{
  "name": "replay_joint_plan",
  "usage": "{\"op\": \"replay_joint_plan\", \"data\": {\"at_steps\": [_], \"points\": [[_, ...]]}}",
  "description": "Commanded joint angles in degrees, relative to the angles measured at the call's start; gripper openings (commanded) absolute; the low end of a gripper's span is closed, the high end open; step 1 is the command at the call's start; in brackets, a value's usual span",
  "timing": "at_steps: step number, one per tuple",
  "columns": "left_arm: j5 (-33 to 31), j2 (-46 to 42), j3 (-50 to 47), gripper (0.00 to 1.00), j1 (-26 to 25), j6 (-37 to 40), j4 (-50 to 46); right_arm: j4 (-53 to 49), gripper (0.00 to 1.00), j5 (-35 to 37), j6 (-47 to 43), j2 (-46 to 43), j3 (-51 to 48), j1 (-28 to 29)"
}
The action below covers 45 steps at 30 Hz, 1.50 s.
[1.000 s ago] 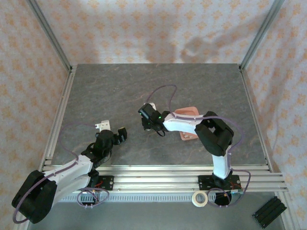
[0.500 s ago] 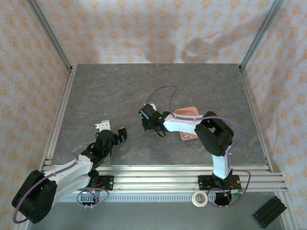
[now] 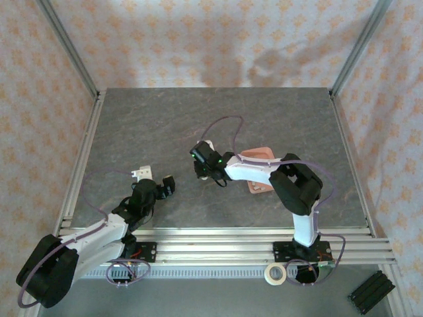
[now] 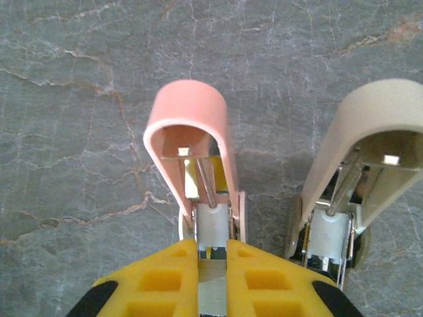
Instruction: Load the staples into the stapler
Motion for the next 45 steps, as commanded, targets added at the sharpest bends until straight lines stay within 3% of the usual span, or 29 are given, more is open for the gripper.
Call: {"op": "replay_joint_plan", "data": {"at_steps": [1,45], "points": [[-0.9,-0.2,1.6,0.98,-0.2,0.5,0.4,0.0,0.13,1.0,-0.3,-0.5,1.7,0.2],[-0.9,-0.6,1.2,0.97,-0.2,0.4,-0.1,-1.1,0.13,0.4,0.4,0.3,-1.9,0.4]]}}
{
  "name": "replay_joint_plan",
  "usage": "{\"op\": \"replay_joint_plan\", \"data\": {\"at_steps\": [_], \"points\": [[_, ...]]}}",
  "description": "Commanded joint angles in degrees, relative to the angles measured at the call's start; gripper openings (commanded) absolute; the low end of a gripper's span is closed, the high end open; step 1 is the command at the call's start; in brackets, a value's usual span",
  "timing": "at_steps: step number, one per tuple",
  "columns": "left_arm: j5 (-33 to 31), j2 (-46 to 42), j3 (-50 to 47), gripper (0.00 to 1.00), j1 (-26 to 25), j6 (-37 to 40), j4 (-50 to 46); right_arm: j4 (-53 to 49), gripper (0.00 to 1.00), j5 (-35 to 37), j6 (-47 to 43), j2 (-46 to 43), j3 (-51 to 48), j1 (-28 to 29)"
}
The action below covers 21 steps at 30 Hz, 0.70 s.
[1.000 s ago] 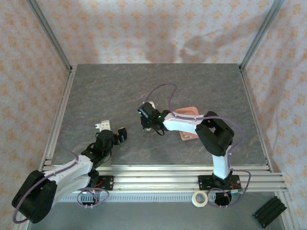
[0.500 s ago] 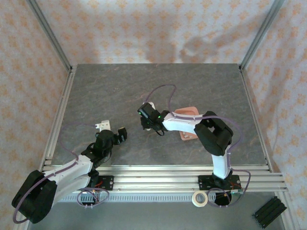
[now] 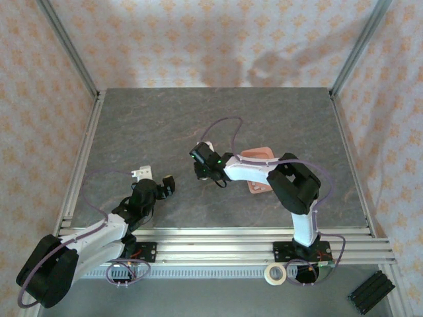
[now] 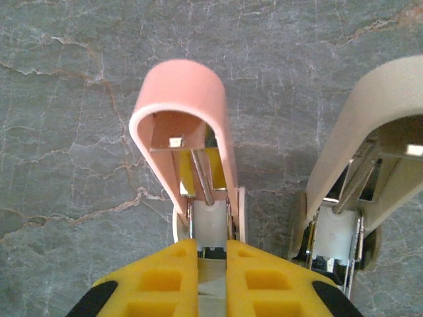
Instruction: Load the staples into the stapler
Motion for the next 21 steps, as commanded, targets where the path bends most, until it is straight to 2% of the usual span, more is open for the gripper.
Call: {"op": "replay_joint_plan", "data": {"at_steps": [1,13,21], "points": [[-0.9,-0.6,1.2,0.97,-0.2,0.3,-0.1,-1.4,0.13,0.9,0.3,-0.8,-1.5,0.4],[-1.0,-0.4,1.3,0.97,-0.2,0.4,0.7,-1.9,0.13,1.9,-0.8,-2.2,-1.1,0.8],[-1.3,3.9,0.6,0.98,-0.1,3.1,7.3,-1.0,0.13,-0.1,-1.0,-5.0,0.7,0.8]]}}
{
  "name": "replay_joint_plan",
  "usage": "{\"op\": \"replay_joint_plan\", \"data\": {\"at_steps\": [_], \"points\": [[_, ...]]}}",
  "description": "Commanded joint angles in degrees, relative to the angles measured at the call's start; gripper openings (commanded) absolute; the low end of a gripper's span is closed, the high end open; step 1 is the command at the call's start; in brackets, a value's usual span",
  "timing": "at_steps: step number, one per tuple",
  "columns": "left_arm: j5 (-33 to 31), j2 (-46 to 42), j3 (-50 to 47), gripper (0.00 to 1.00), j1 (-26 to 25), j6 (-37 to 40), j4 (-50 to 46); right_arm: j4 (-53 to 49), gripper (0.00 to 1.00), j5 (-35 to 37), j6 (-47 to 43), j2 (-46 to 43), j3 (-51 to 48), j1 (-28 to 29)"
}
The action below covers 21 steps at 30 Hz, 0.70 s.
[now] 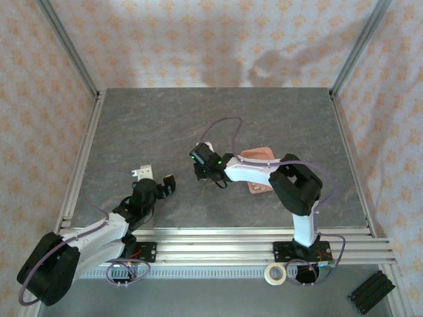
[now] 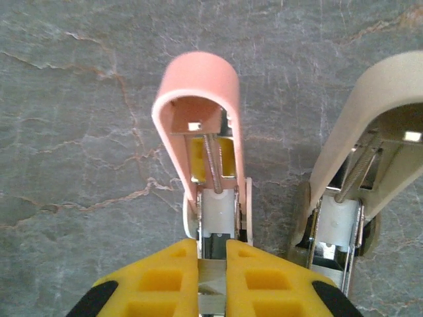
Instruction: Load the staples into the stapler
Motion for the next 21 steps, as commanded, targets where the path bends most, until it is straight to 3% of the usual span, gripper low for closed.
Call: {"op": "replay_joint_plan", "data": {"at_steps": [1,13,21], "points": [[-0.8,3.0,0.5,0.98,-0.2,2.1,5.6,-1.0,0.13,-0.5,-0.8,-3.7,1.1,0.3],[2.4,12.7,3.7,0.98,-0.1,6.9,13.3,-2.1,0.14,1.9,-2.5,-5.5,0.3,0.1],[2.5,14.7,4.9,0.98,-0.2,10.6,14.6,-2.7,0.13,3.1,-4.4,-2.7,1.2,-0.3]]}}
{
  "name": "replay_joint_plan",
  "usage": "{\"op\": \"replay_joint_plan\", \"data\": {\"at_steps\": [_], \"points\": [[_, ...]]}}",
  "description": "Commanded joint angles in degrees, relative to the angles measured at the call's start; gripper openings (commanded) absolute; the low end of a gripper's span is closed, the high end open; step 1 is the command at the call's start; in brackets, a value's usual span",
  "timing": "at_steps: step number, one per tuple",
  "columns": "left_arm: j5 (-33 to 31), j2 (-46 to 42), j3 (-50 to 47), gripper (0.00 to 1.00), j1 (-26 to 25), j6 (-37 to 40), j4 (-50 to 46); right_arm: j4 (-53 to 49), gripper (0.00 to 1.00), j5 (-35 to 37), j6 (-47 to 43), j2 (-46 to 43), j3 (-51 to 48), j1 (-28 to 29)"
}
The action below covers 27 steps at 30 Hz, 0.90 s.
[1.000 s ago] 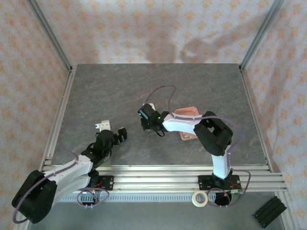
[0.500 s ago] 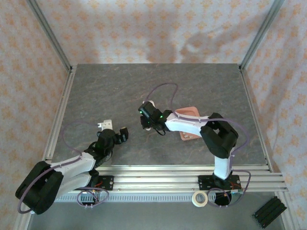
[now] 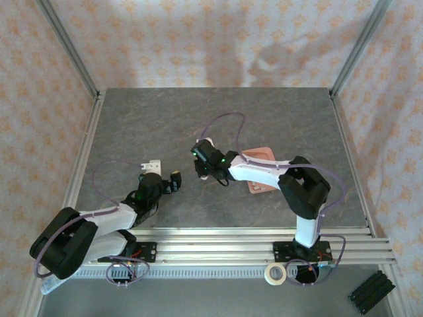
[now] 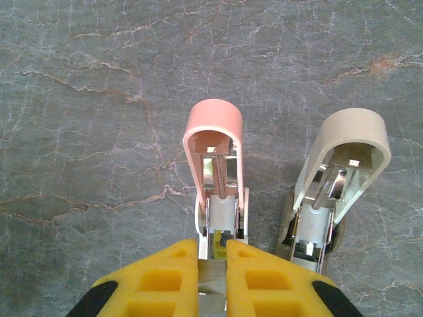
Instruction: Load the staples into the stapler
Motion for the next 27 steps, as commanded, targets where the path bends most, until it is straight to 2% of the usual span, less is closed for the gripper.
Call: {"op": "replay_joint_plan", "data": {"at_steps": [1,27], "points": [[0.1,1.7,1.8,0.98,-0.1,3.2,2.4,-1.1,0.13,2.1,-1.4,1.4,1.3,-0.4],[1.2,3.2,2.0,0.98,-0.2,3.8,3.9,-0.8,0.13,0.0,0.4,5.2,1.3,-0.5]]}}
